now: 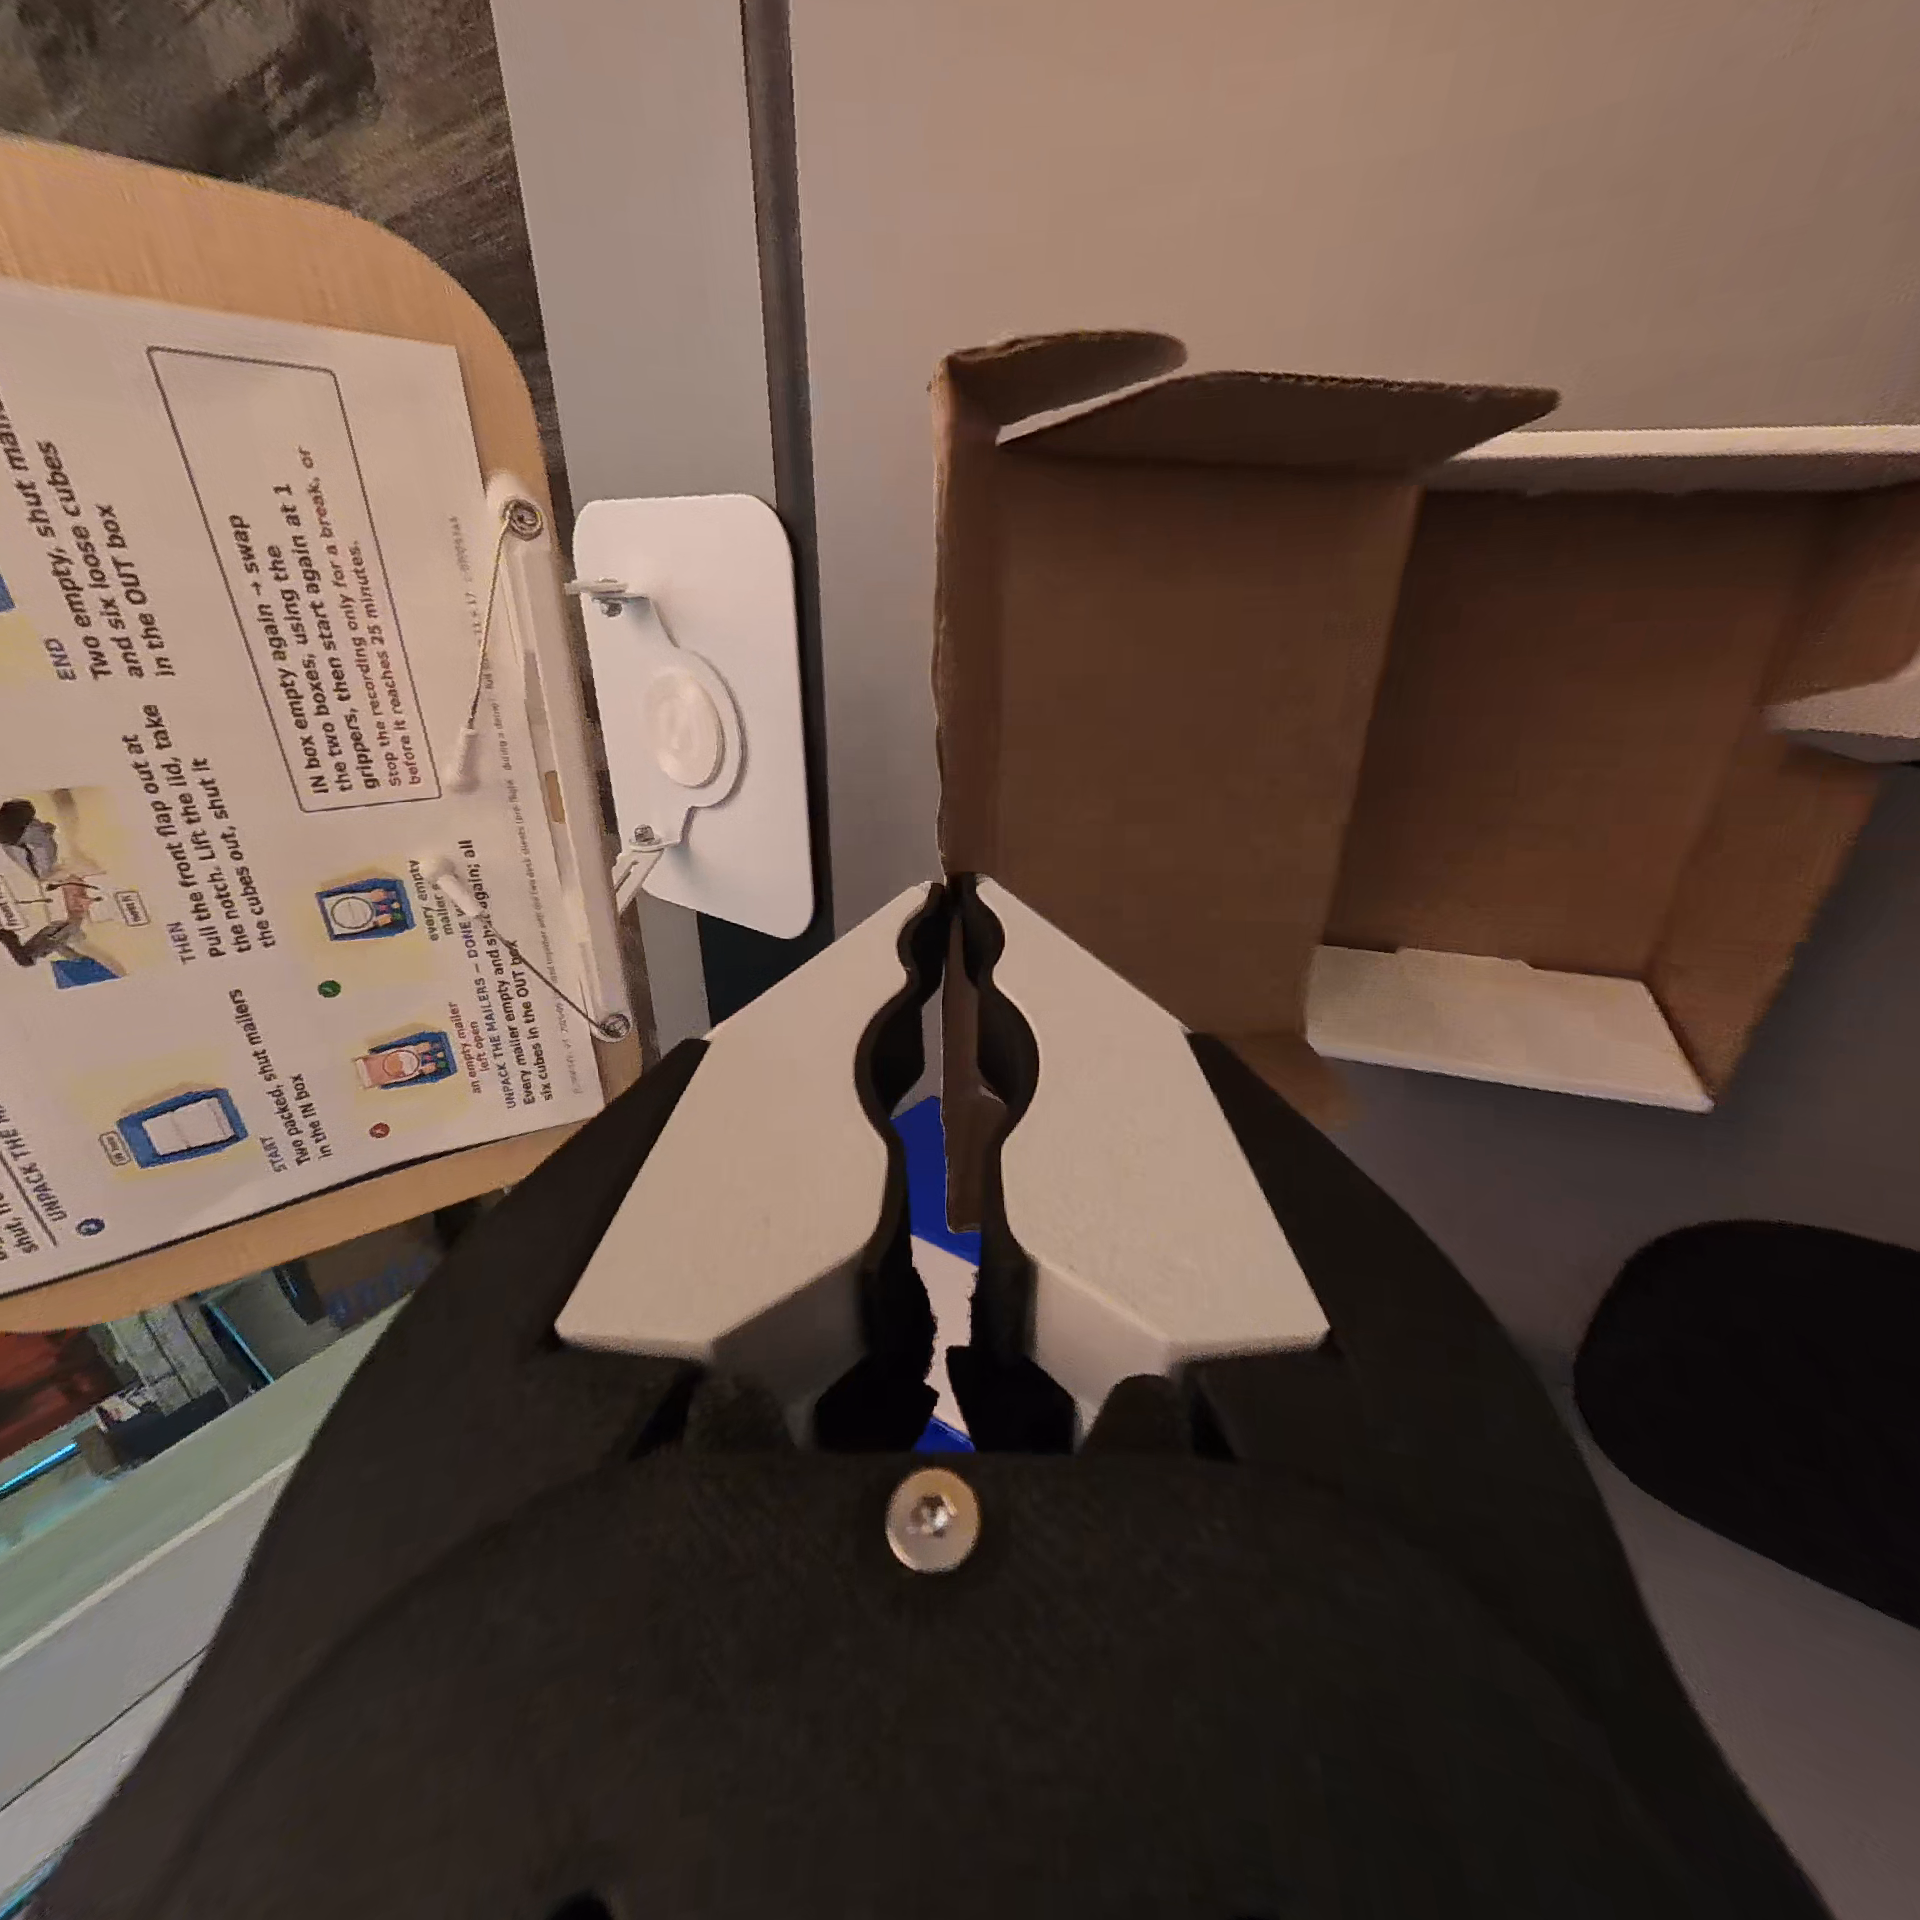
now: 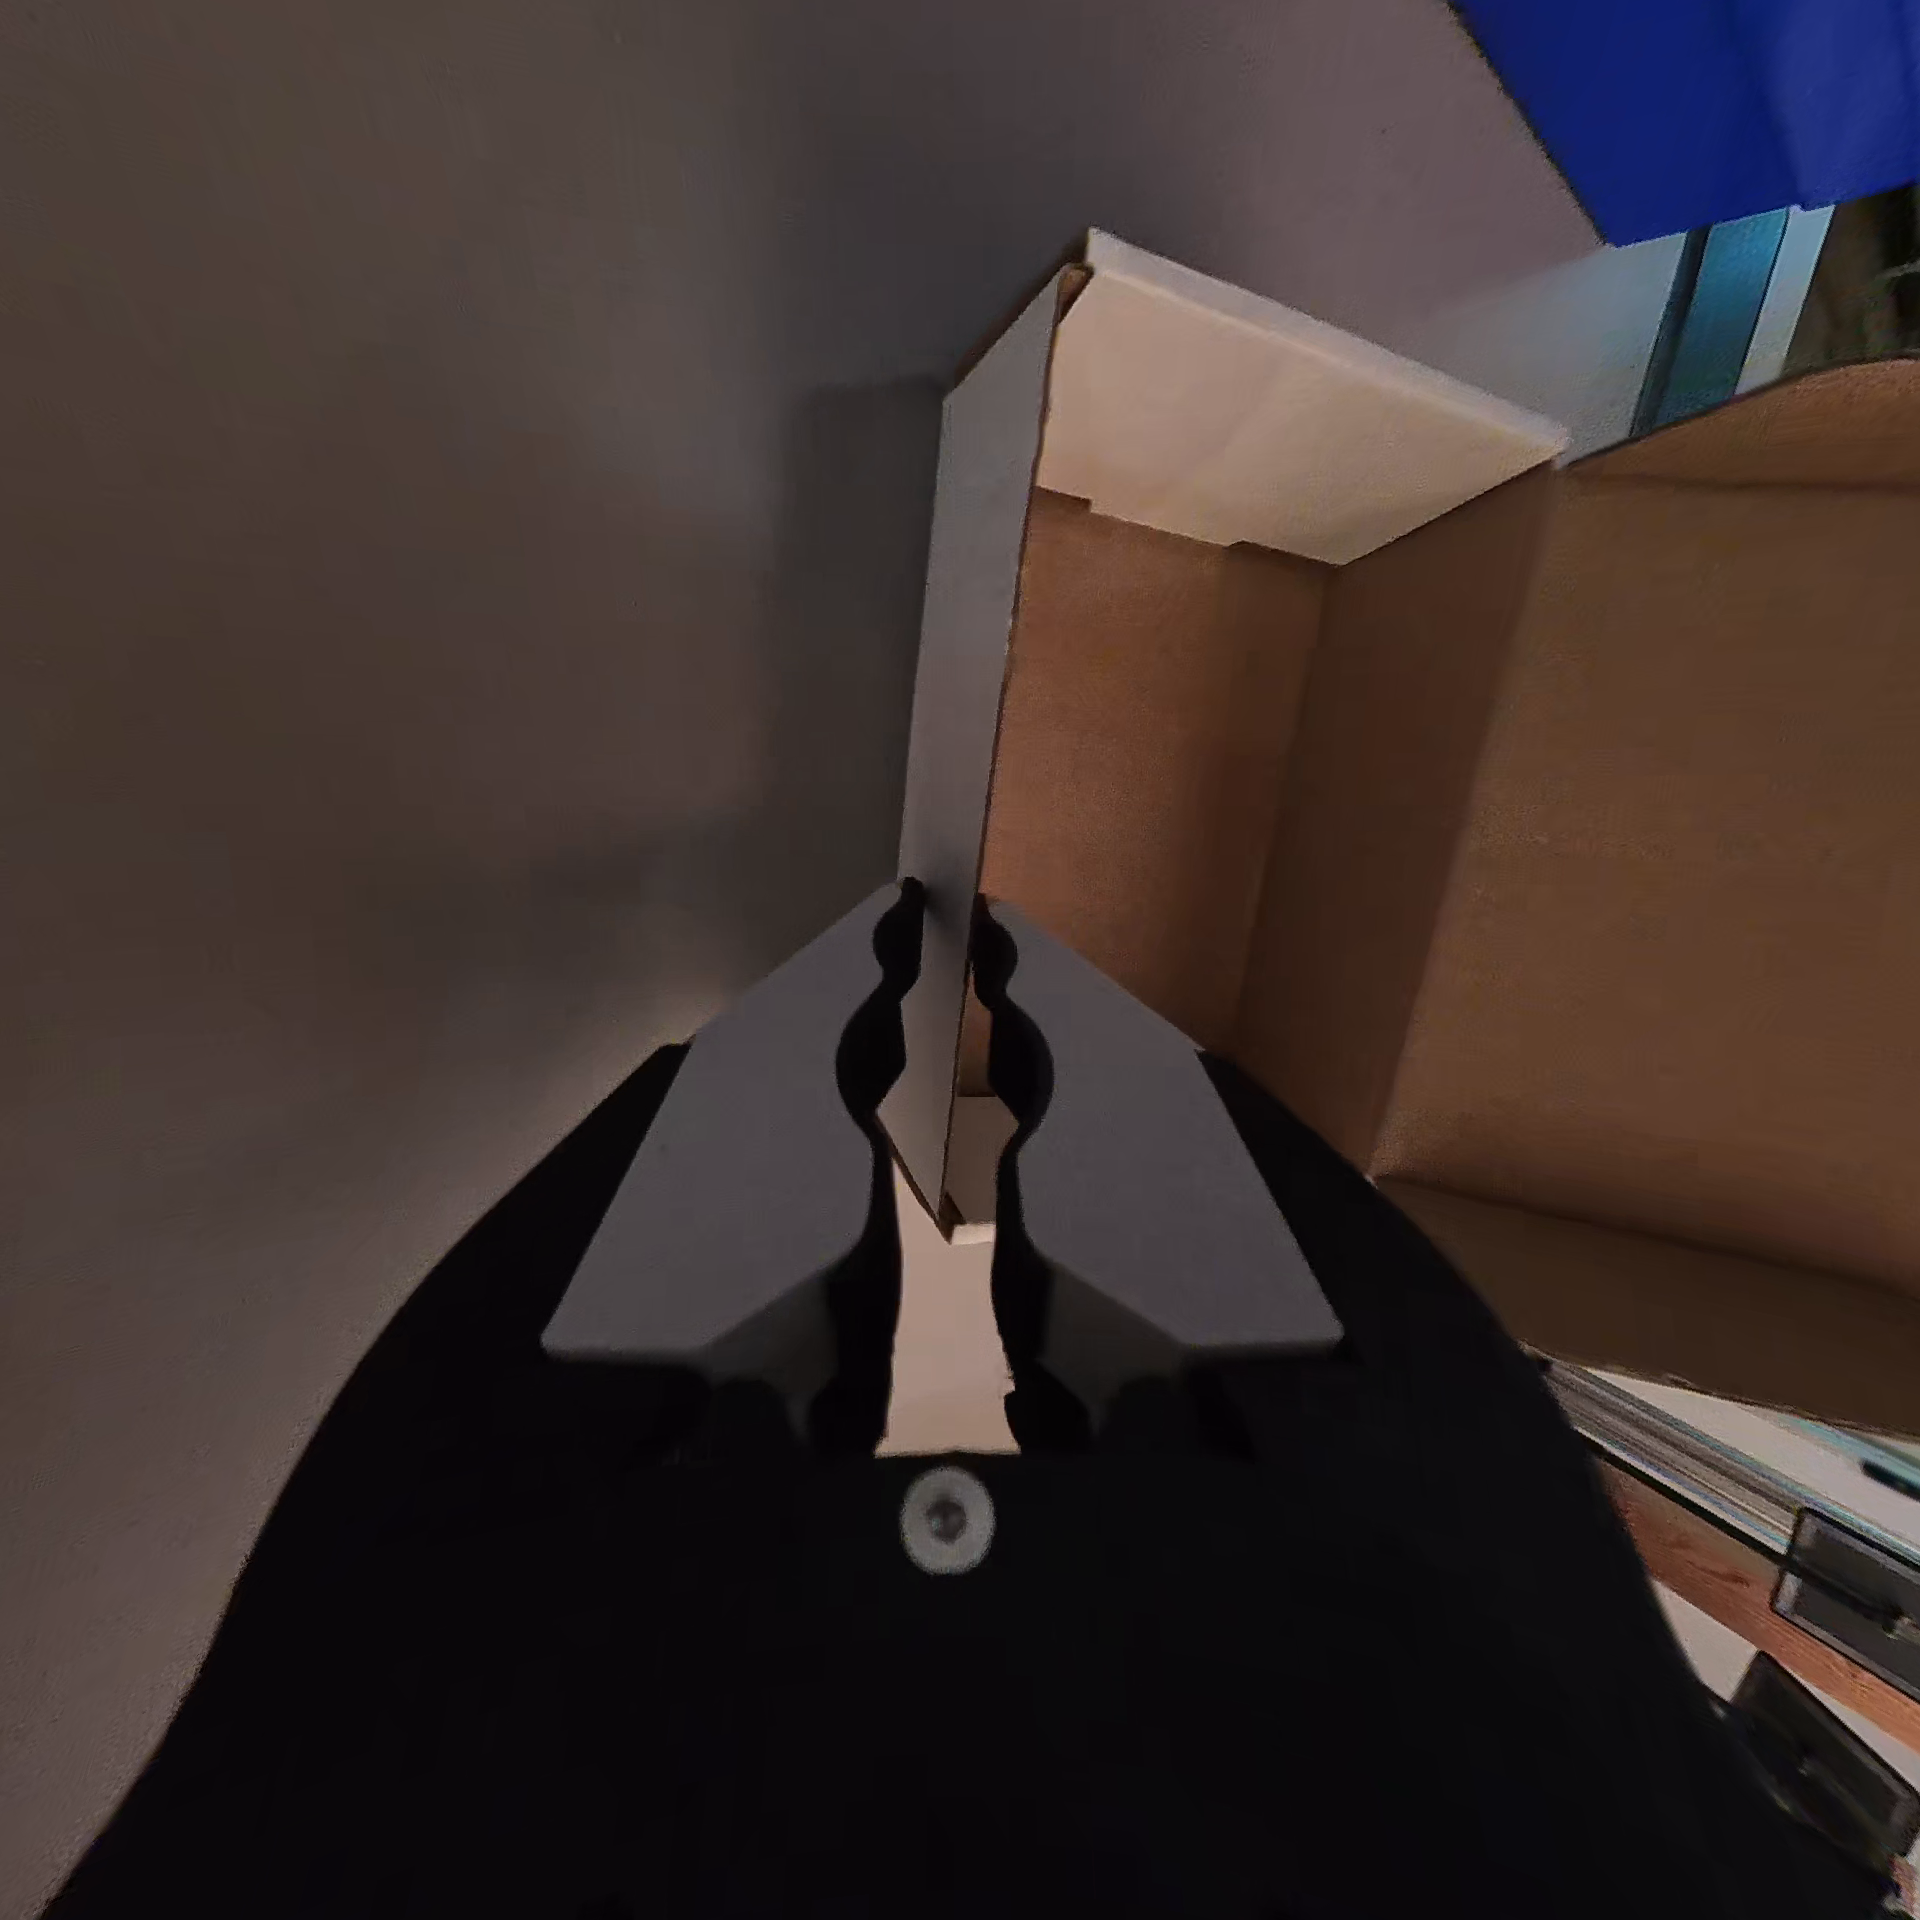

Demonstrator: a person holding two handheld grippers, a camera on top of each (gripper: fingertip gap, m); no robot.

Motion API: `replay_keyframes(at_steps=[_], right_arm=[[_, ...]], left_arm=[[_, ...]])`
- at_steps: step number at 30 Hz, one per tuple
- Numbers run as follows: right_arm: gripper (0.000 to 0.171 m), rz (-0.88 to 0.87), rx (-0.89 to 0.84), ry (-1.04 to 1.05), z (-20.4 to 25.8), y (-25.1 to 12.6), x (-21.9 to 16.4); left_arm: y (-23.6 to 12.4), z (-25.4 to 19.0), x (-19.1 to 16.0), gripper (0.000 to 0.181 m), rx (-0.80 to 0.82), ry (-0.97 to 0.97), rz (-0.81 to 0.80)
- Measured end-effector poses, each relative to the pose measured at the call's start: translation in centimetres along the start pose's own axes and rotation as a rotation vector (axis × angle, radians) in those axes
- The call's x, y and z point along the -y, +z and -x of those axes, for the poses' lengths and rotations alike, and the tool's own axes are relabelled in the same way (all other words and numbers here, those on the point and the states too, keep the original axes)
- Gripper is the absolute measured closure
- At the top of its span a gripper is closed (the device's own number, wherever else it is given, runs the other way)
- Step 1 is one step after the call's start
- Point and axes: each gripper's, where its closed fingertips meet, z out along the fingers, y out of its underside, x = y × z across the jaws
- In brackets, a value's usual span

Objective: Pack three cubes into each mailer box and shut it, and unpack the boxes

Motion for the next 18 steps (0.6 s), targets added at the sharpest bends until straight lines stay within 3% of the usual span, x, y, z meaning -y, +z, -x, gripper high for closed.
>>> replay_keyframes(at_steps=[12, 18], right_arm=[[0.157, 0.014, -0.02, 0.016, -0.3, 0.0, -0.2], [0.157, 0.007, -0.011, 0.026, -0.2, 0.0, -0.1]], left_arm=[[8.9, -0.3, -0.9, 0.18, -0.003, 0.007, 0.057], [11.3, -1.0, -1.2, 0.179, -0.032, -0.011, 0.071]])
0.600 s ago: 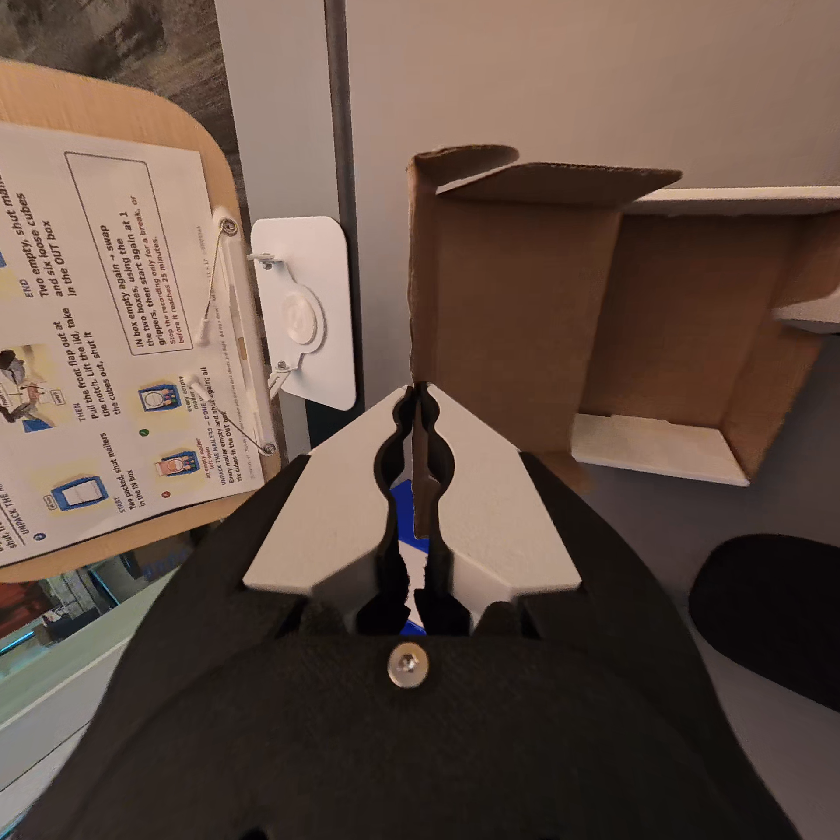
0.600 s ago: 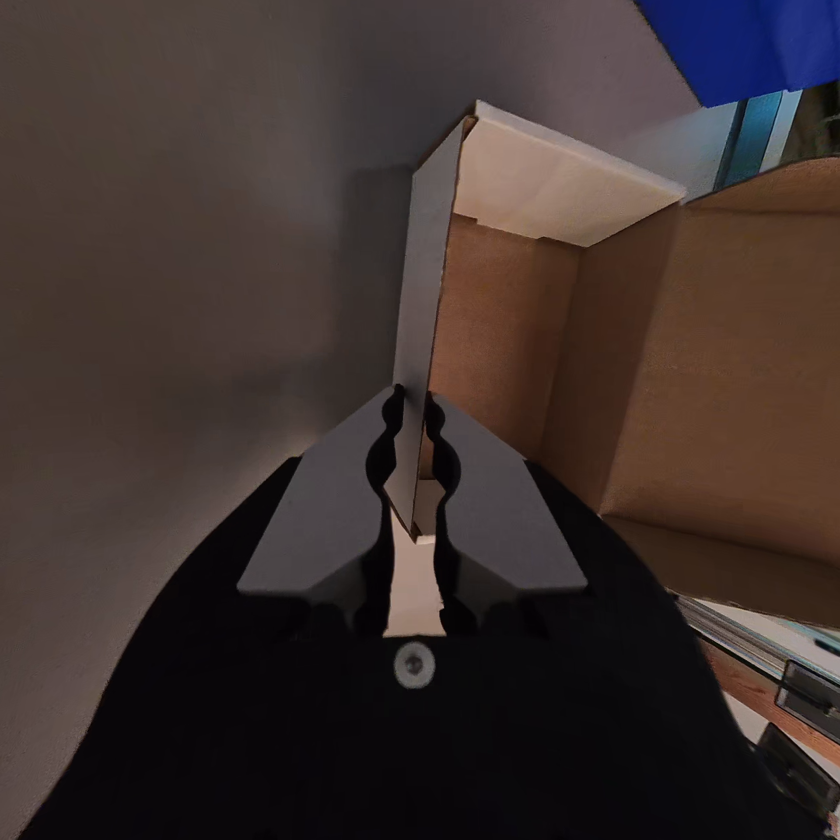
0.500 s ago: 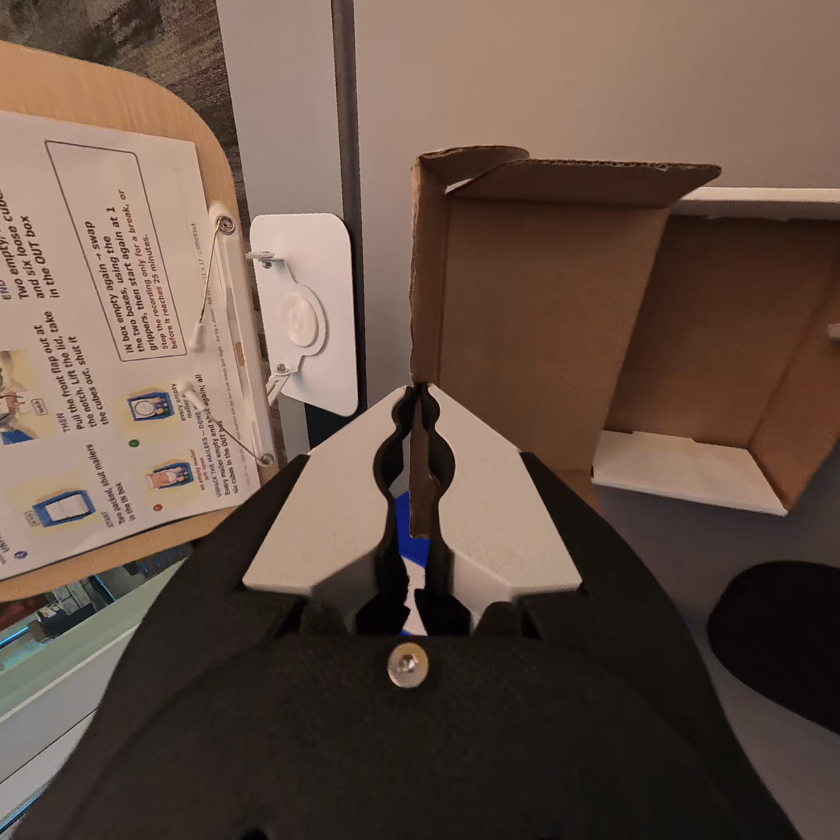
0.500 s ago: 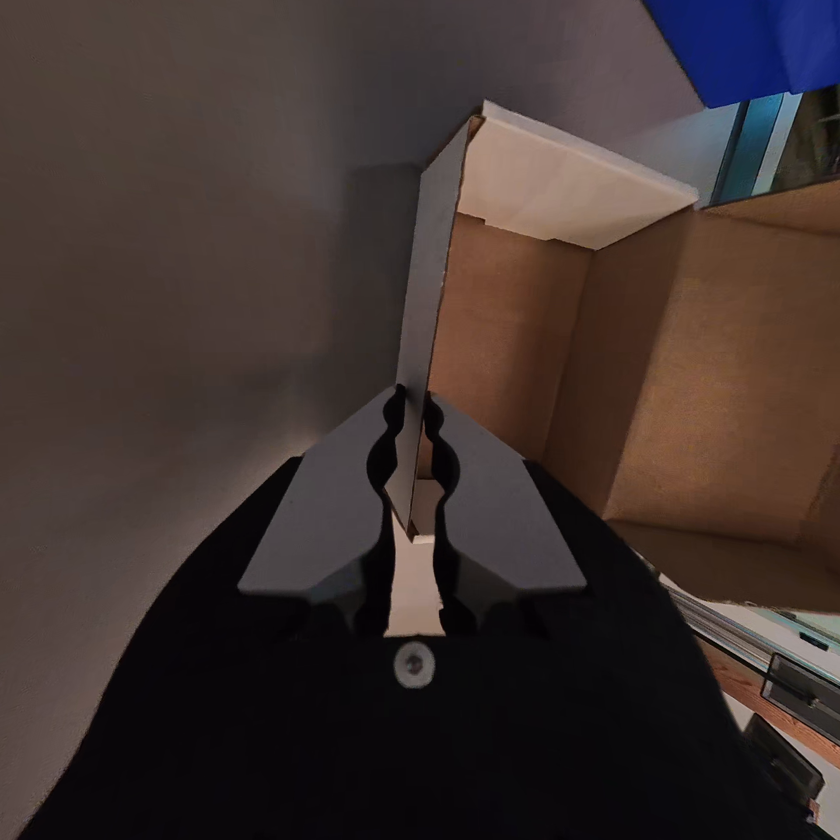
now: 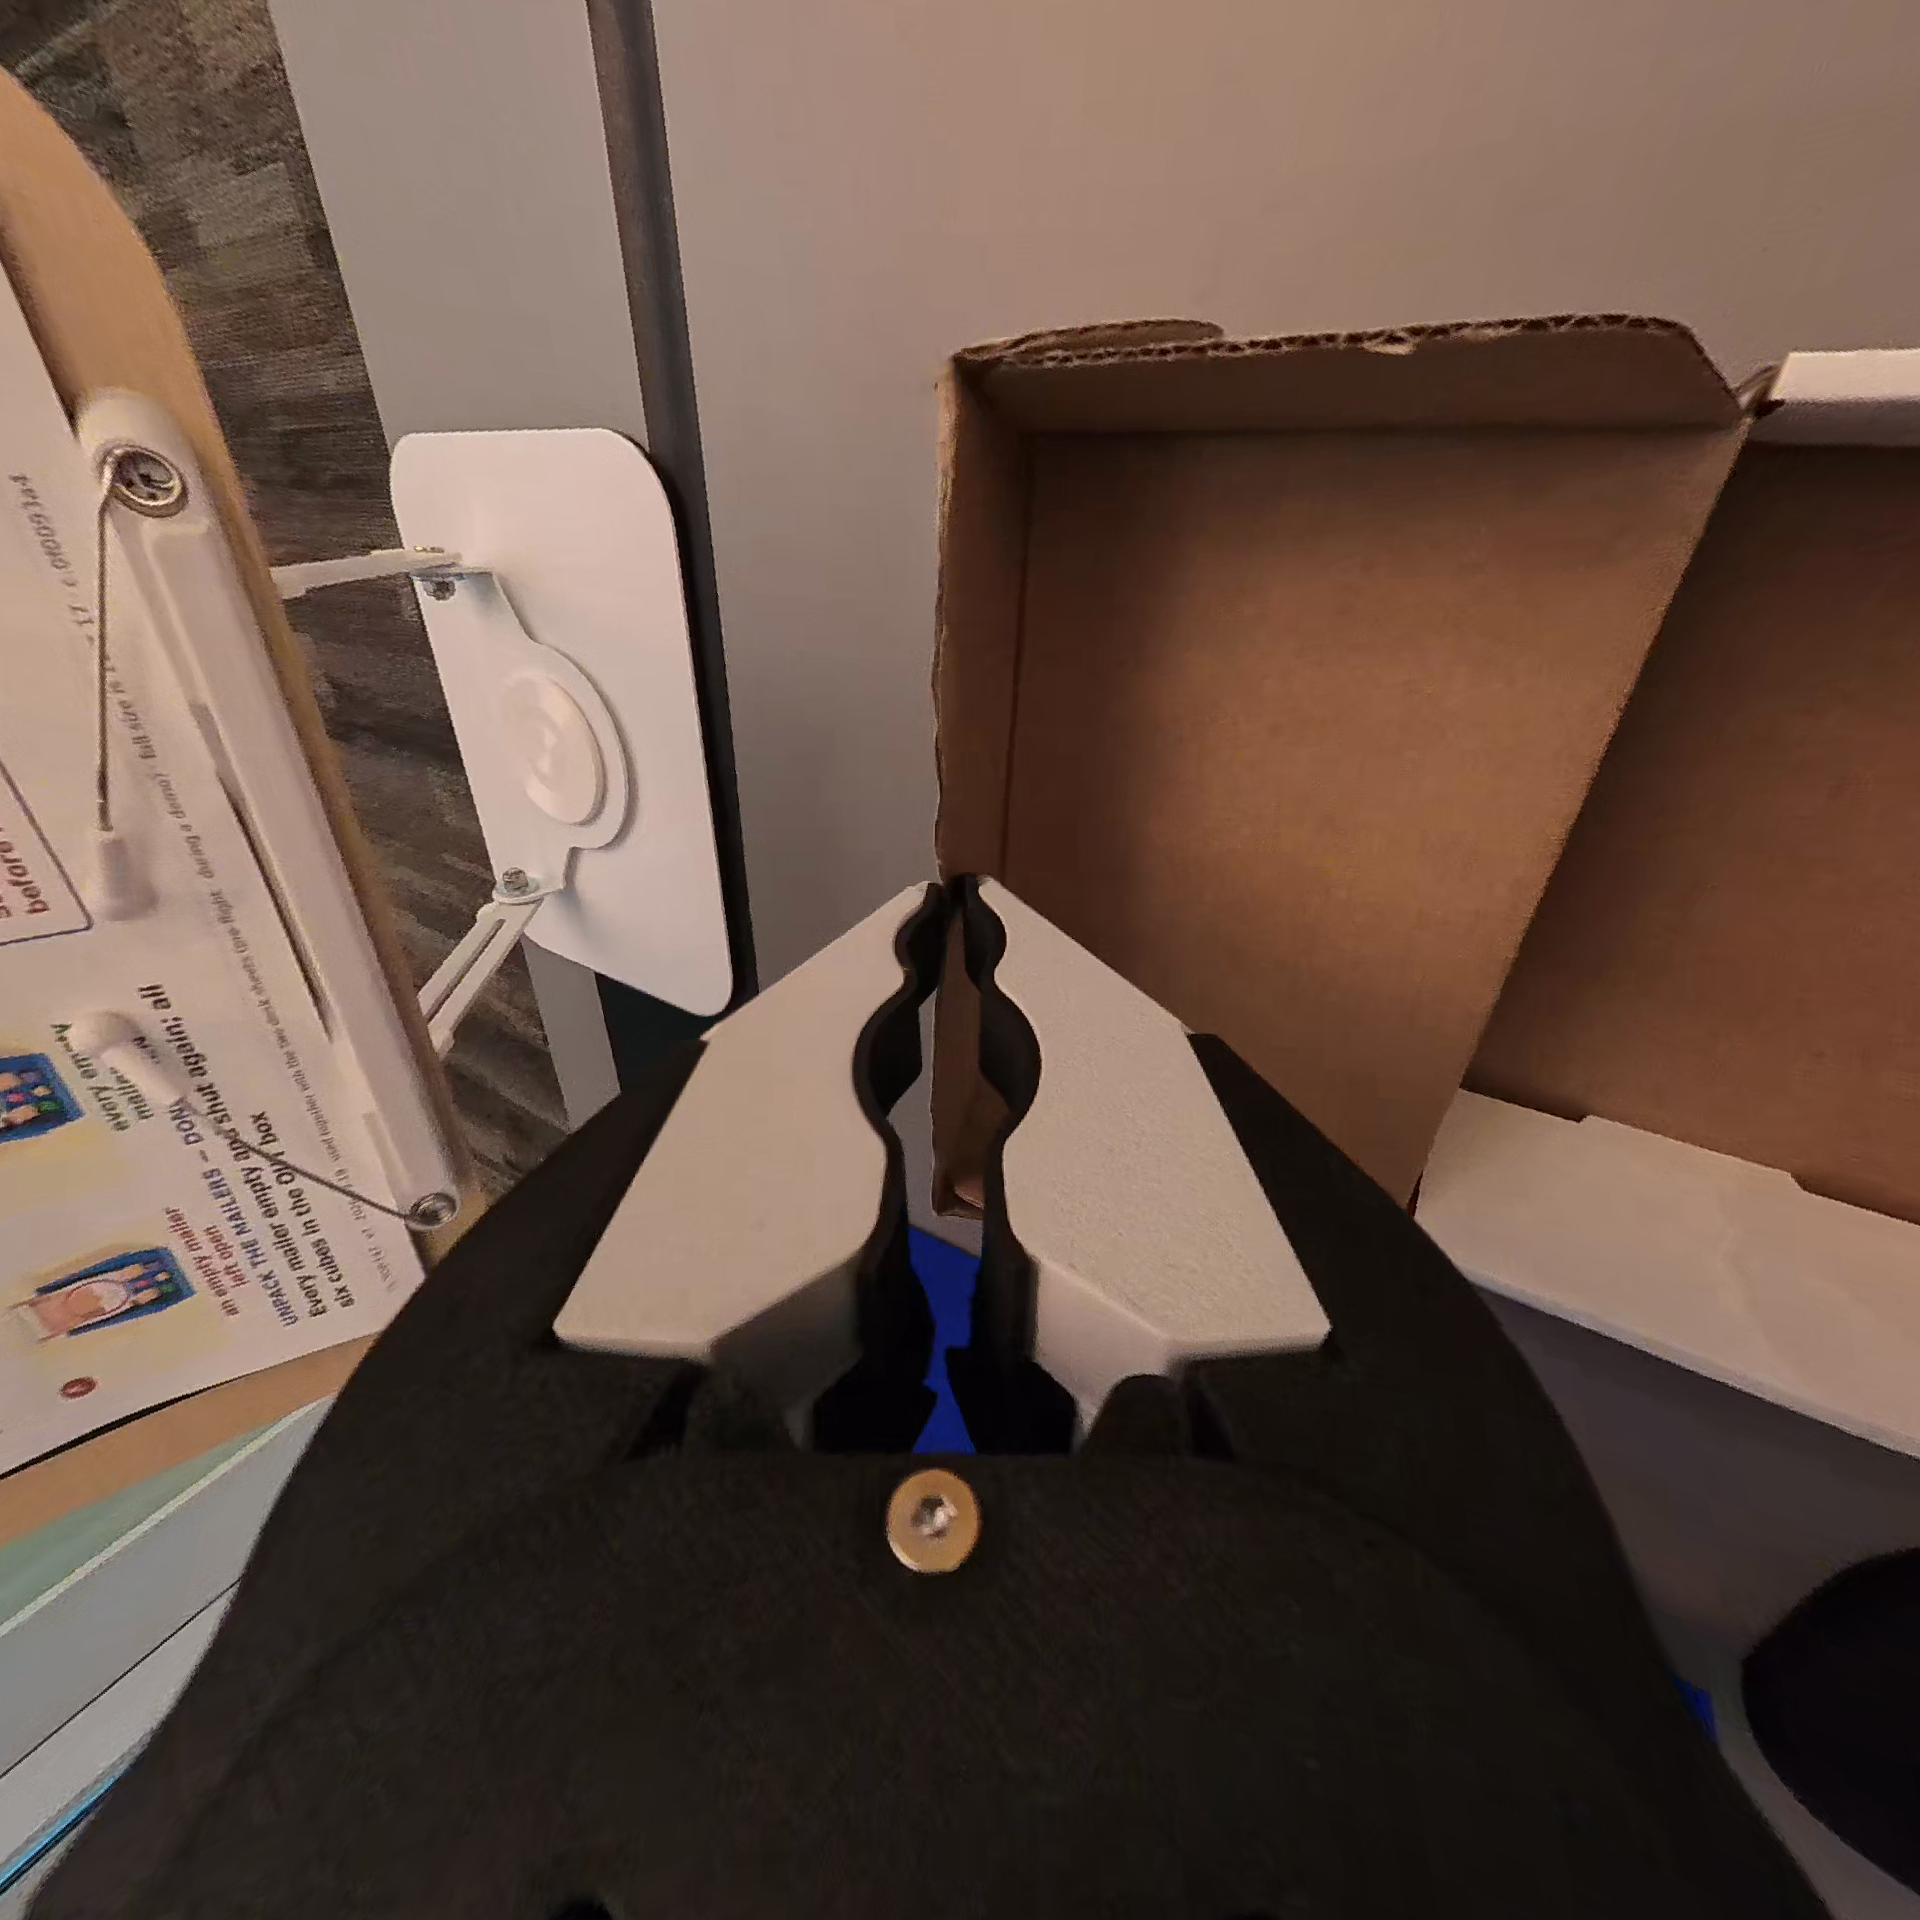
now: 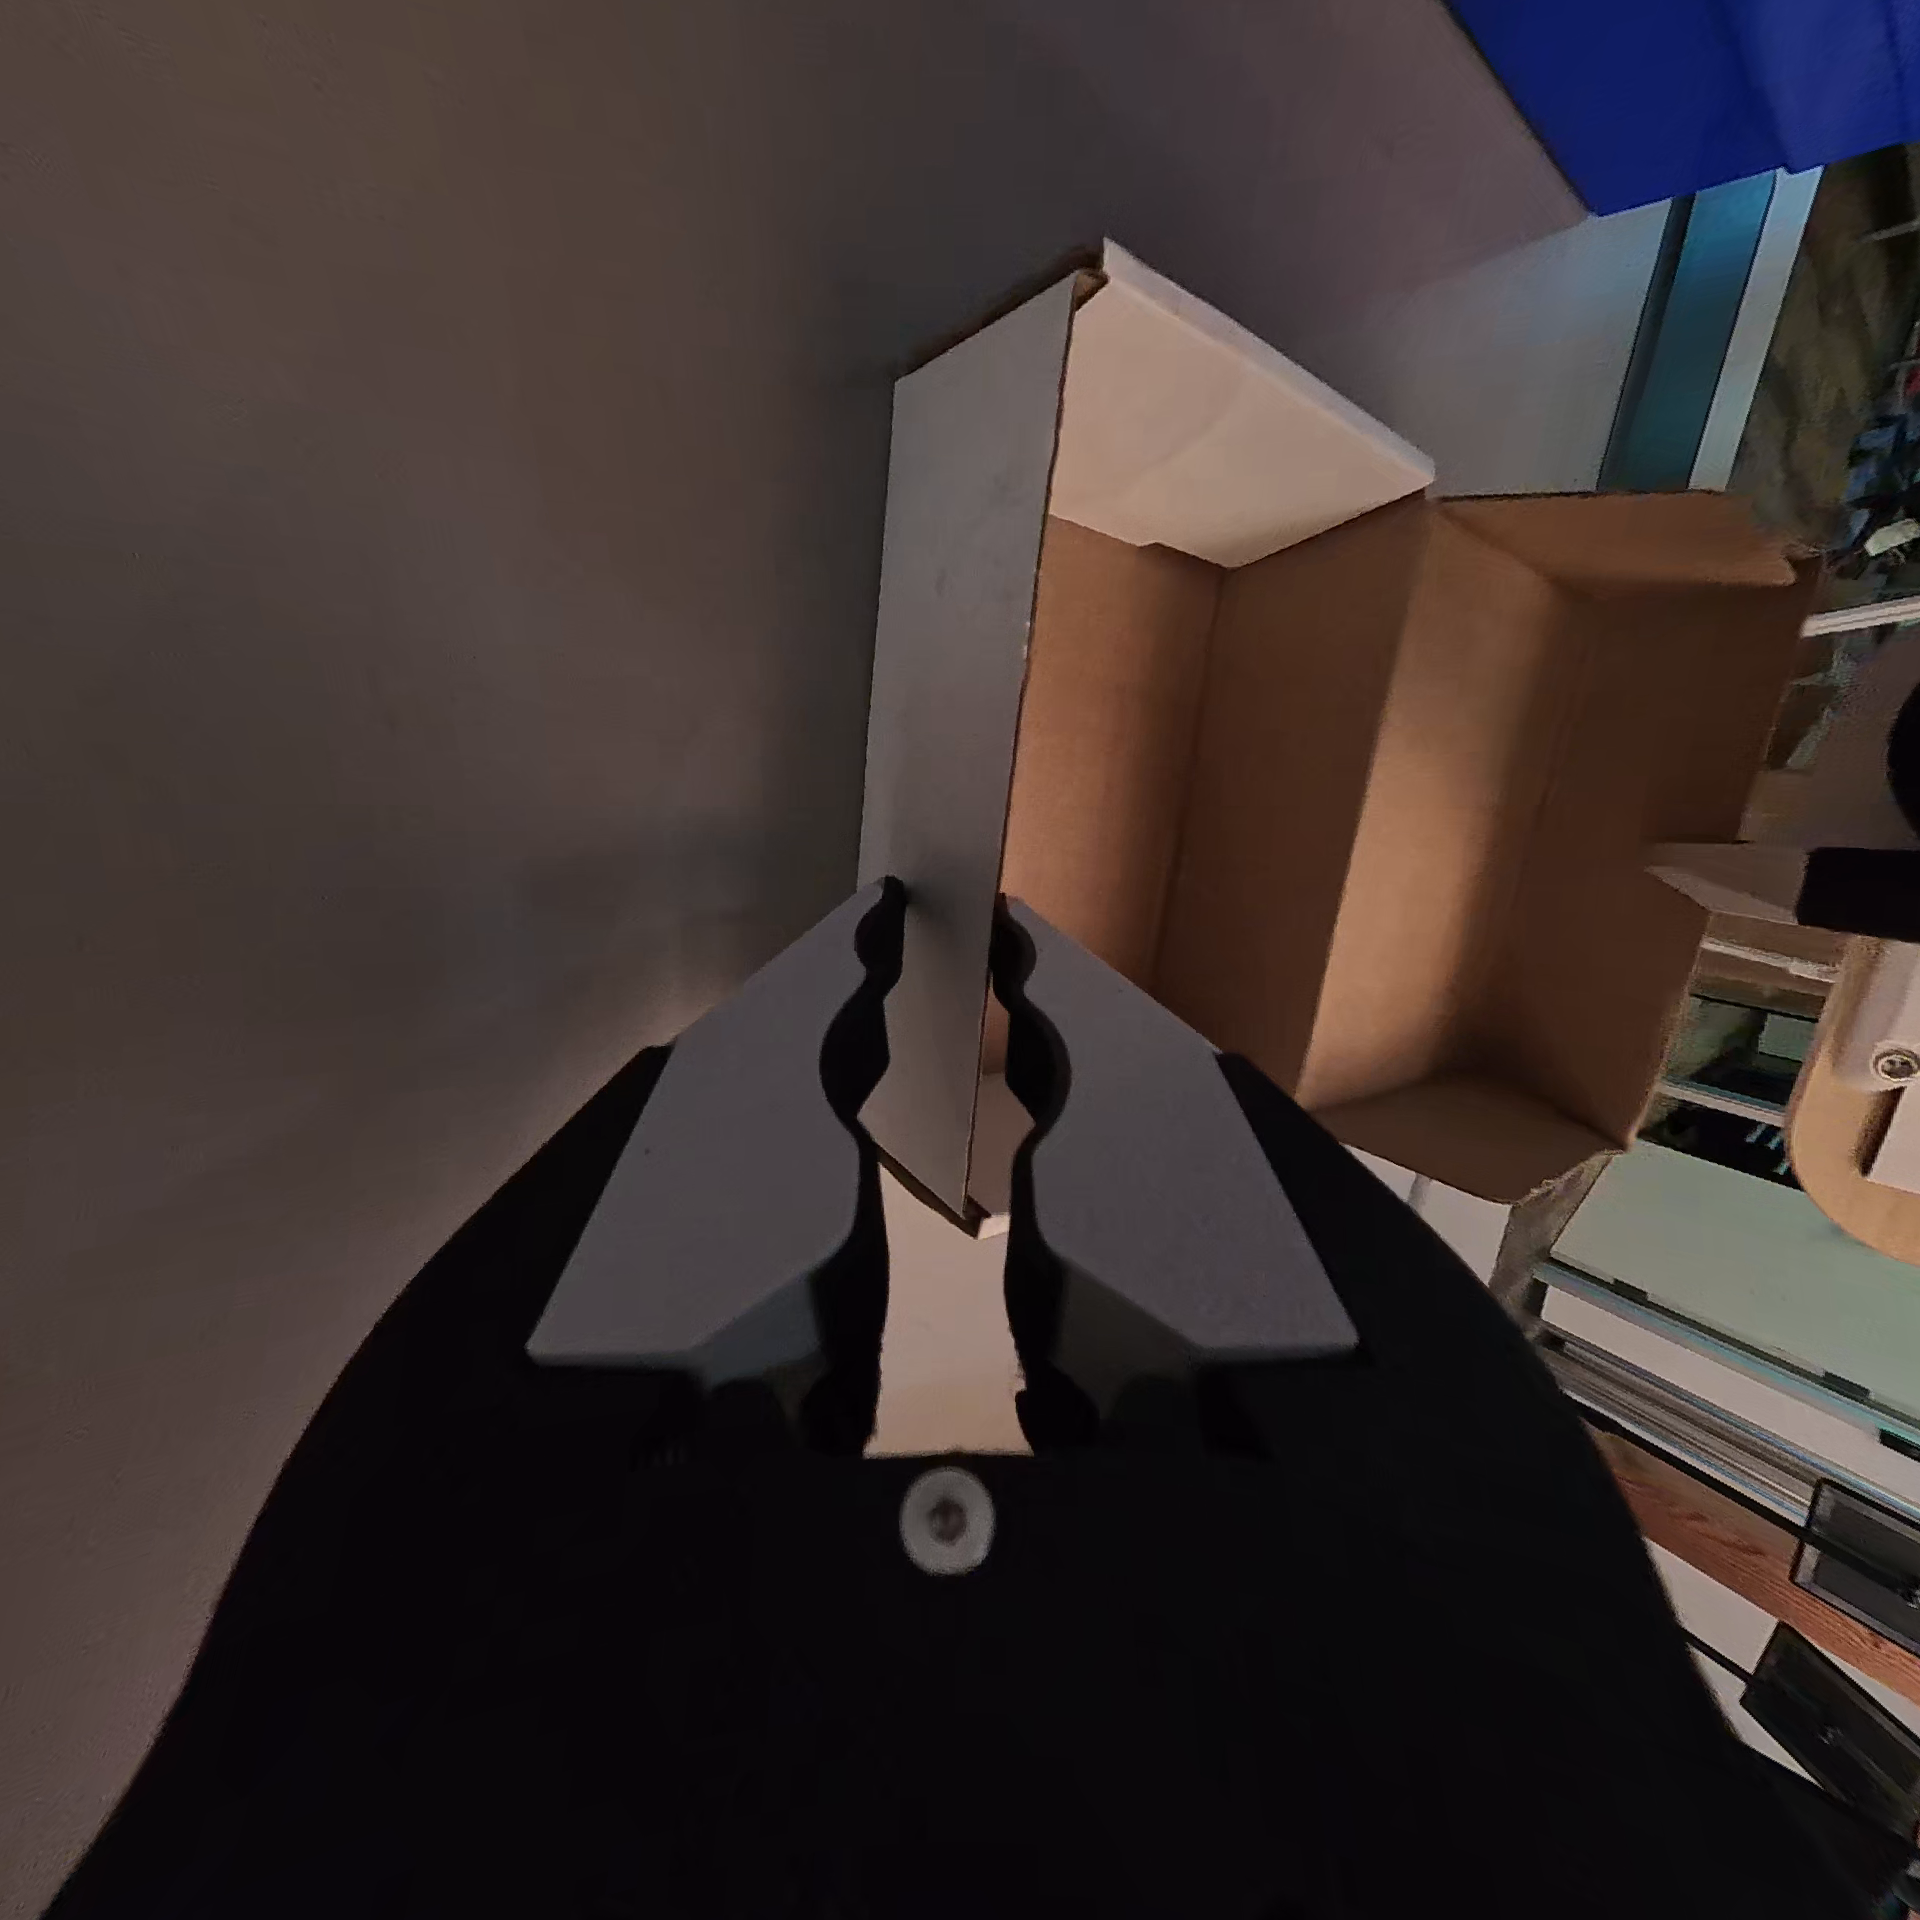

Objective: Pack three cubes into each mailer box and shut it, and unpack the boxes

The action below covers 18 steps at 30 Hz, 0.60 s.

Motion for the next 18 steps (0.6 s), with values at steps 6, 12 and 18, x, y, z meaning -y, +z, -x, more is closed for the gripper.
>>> replay_keyframes(at_steps=[6, 12, 18], right_arm=[[0.157, -0.005, 0.007, 0.002, 0.2, -0.1, 0.2], [0.156, -0.01, 0.011, 0.007, 0.2, -0.1, 0.2], [0.156, -0.022, 0.011, 0.025, 0.1, 0.0, 0.2]], left_arm=[[1.5, -0.6, -0.1, 0.178, -0.015, 0.001, 0.018], [2.0, -0.7, -0.4, 0.176, -0.008, -0.005, 0.023], [0.8, -0.5, -0.5, 0.151, -0.066, -0.084, 0.012]])
